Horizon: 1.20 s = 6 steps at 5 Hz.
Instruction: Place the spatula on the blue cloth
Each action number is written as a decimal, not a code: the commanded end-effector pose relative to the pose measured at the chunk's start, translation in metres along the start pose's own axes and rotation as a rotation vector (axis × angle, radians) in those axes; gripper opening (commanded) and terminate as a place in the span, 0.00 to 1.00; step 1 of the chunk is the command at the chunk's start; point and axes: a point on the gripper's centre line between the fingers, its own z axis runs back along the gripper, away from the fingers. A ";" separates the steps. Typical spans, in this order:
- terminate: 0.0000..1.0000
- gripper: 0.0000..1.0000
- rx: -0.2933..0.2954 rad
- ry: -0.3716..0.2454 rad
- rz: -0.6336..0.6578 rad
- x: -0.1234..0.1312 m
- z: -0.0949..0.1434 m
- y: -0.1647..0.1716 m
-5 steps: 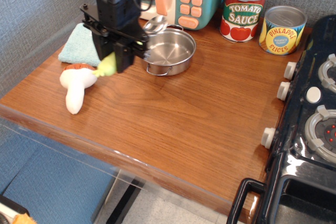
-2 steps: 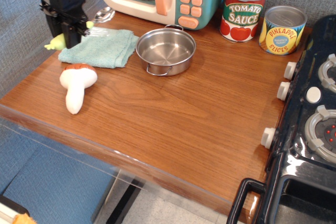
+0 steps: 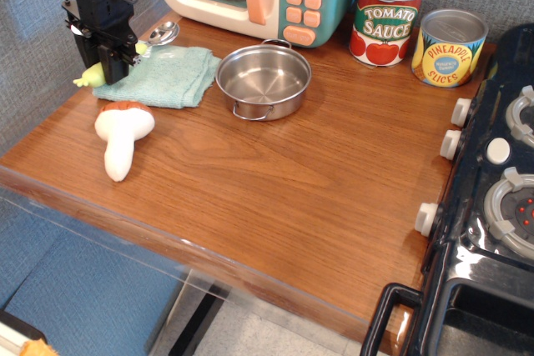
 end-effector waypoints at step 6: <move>0.00 1.00 0.022 -0.107 -0.018 0.007 0.054 -0.035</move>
